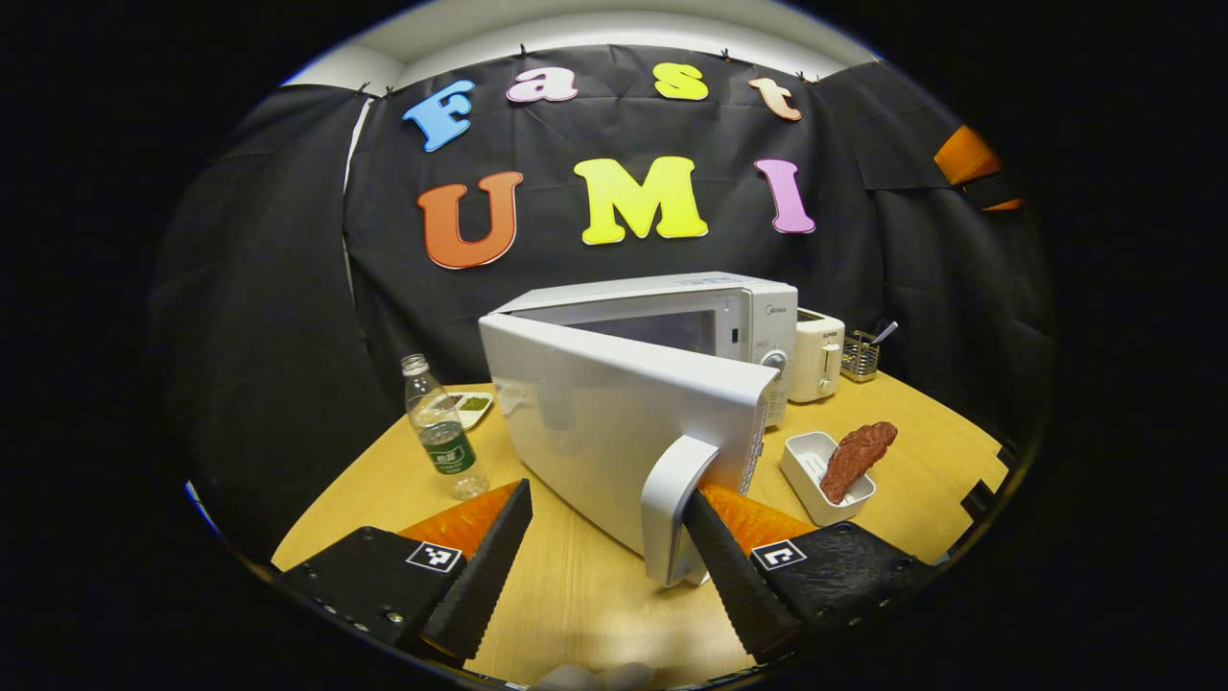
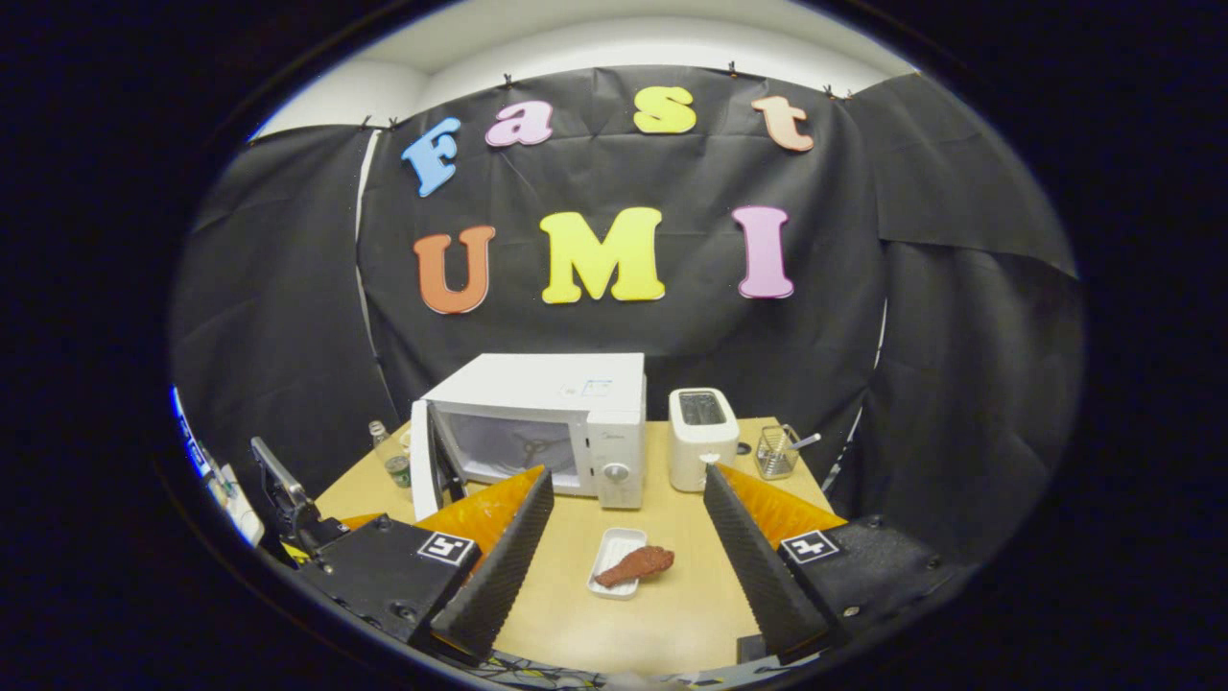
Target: Open the microwave oven with the left hand, put the food in, and close the microwave oven.
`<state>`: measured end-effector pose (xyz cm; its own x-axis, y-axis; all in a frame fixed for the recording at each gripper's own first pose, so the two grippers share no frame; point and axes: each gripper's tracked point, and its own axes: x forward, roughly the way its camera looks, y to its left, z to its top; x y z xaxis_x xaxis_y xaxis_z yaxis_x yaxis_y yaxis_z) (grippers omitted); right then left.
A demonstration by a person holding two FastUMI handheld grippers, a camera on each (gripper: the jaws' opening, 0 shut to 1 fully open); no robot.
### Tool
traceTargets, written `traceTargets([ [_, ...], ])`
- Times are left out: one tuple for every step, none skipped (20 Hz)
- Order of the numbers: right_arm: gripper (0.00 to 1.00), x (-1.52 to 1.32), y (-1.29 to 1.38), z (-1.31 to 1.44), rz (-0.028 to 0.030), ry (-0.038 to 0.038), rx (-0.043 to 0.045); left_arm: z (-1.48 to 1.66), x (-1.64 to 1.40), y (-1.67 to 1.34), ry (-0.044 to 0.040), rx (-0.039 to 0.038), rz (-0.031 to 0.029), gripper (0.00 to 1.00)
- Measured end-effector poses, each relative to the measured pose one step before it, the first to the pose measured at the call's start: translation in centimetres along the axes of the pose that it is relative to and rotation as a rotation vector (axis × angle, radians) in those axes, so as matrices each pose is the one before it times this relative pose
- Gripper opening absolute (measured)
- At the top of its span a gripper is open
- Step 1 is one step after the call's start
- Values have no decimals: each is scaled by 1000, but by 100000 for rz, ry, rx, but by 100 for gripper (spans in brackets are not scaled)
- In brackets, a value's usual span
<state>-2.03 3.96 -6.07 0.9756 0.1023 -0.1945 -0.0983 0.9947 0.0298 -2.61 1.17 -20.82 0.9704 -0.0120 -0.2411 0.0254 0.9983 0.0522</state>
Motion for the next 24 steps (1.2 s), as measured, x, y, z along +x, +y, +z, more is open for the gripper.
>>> traceTargets([
  [92, 4, 675, -297, 1067, 227, 440, -166, -447, 836, 8, -34, 1103, 94],
  [92, 43, 663, -226, 903, 303, 21, -285, -632, 1099, 522, 76, 1558, 94],
  [100, -8, 462, -209, 473, -22, -125, -393, -487, 1089, 350, 173, 1427, 94],
  [100, 9, 409, -176, 444, -152, 196, -276, -471, 1045, 80, 376, 1405, 94],
  [100, 32, 401, -167, 571, -222, 702, -382, -367, 1015, 637, 284, 1099, 94],
  [100, 160, 429, -291, 665, 513, 628, -295, -401, 1074, 360, -457, 642, 94],
  [92, -4, 404, -501, 600, 634, 549, -289, -318, 1031, 803, -507, 920, 94],
  [92, 90, 253, -238, 662, 425, 300, -207, -266, 950, 863, 322, 1265, 94],
  [91, 67, 83, -242, 142, 512, -76, -299, -229, 1127, 458, 566, 1340, 94],
  [100, 83, 31, -153, 126, 348, -12, -323, -319, 955, 744, 219, 1190, 94],
  [91, 170, 31, -227, 161, 249, 186, -210, -262, 932, 414, -85, 1298, 94],
  [100, 273, -88, -104, 275, 305, 190, -96, -195, 905, 377, -4, 1660, 94],
  [91, 399, -87, 1, 637, -944, -271, -171, -107, 731, 112, -168, 1647, 94],
  [100, 464, -307, -118, -633, -143, -685, -4, -335, 810, -141, -495, 1573, 94],
  [100, 555, -531, -631, -52, 135, -574, -34, -244, 730, 292, -503, 1714, 94],
  [91, 756, -721, -576, -327, 716, 35, 210, -196, 697, -194, -580, 1460, 94],
  [100, 803, -859, -1200, -407, 2539, 314, 330, -475, 643, -434, -69, 1807, 94],
  [100, 868, -838, -998, 523, 2303, 1106, 512, -472, 557, -998, 89, 1194, 94],
  [92, 1051, -1011, -1291, 321, 3303, 2229, 522, -456, 336, -791, 395, 997, 94],
  [100, 1014, -1087, -1201, 200, 2996, 2109, 380, -480, 299, -532, 791, 1246, 94],
  [100, 1062, -1158, -1232, -38, 3240, 2266, 170, -538, 47, -244, 333, 493, 94],
  [100, 1237, -1200, -1072, 287, 2553, 2271, 342, -446, 1, 178, 214, 759, 94],
  [100, 1372, -1149, -1039, 783, 3060, 2280, 325, -384, -50, 750, -341, 476, 94],
  [91, 1430, -1126, -1639, 1318, 5225, 2486, 342, -383, -55, 193, -579, 661, 94],
])
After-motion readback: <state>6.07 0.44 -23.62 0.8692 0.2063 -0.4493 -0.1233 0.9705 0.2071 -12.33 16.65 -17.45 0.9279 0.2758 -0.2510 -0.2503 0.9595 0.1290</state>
